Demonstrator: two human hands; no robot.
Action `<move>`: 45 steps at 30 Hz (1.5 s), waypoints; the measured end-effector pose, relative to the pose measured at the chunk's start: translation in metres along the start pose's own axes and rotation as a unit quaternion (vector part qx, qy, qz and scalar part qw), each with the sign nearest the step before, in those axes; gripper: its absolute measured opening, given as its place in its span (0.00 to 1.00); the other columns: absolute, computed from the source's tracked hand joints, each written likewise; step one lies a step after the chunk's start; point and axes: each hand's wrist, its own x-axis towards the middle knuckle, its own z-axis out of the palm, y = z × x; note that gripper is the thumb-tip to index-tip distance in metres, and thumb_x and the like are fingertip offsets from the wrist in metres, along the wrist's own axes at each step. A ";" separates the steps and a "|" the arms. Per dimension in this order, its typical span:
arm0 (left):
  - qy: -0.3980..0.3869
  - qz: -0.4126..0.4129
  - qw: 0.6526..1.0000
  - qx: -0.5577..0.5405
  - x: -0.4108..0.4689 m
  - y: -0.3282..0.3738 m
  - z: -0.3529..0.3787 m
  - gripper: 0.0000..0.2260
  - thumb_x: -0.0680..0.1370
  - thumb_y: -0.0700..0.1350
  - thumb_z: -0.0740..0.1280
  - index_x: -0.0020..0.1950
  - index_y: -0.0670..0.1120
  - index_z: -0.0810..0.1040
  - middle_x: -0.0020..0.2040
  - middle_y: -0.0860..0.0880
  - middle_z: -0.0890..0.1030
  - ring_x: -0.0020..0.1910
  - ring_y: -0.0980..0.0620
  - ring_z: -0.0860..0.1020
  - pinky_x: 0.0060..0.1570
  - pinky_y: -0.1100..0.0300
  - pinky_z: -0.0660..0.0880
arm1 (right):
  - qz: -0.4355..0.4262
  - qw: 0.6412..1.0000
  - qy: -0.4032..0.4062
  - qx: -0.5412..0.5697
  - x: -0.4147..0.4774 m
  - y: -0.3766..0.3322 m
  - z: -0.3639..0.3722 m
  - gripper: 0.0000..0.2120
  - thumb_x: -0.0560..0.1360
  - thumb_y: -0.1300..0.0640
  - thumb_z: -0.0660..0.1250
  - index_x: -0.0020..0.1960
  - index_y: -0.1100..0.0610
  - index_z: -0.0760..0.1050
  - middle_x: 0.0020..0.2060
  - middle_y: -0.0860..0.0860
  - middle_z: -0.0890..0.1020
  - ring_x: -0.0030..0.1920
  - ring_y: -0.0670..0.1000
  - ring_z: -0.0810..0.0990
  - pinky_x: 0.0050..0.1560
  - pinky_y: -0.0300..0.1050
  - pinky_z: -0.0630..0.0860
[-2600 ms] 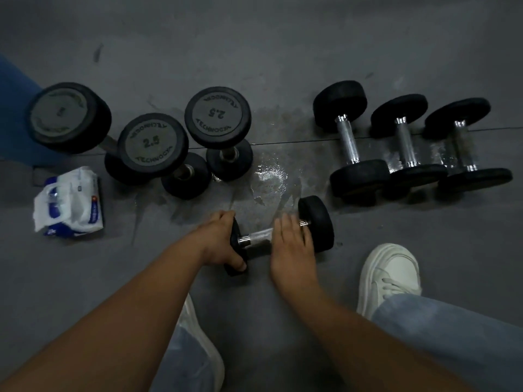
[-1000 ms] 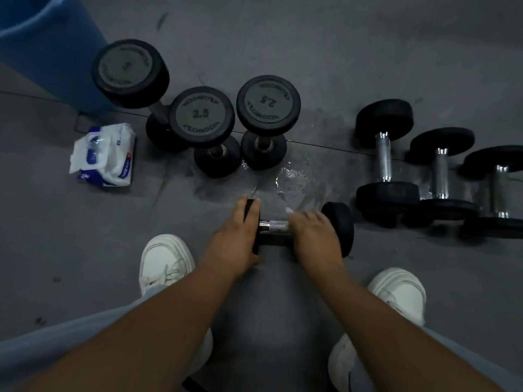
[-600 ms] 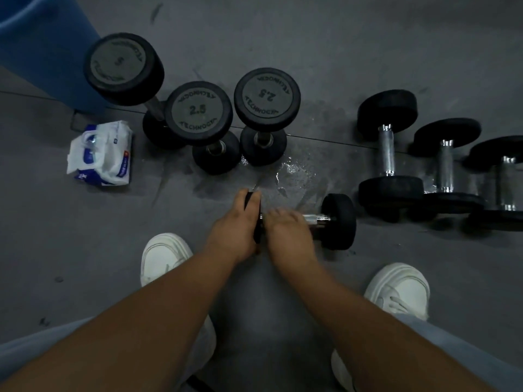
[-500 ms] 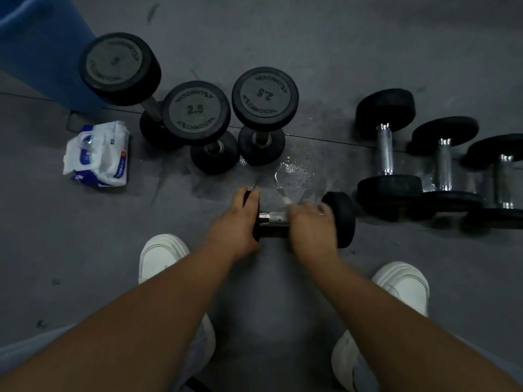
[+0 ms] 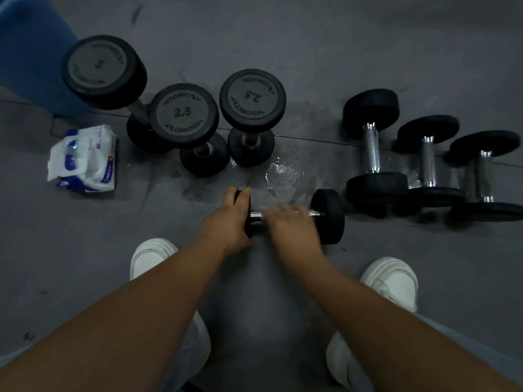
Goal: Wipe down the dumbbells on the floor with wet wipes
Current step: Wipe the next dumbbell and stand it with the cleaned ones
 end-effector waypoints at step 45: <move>0.068 0.019 0.997 -0.032 -0.037 0.009 0.028 0.50 0.71 0.42 0.74 0.80 0.48 0.41 0.79 0.50 0.36 0.70 0.39 0.69 0.60 0.50 0.72 | 0.144 0.967 -0.057 0.200 0.005 0.001 -0.011 0.11 0.80 0.59 0.57 0.58 0.58 0.75 0.55 0.57 0.71 0.52 0.59 0.78 0.53 0.49 0.74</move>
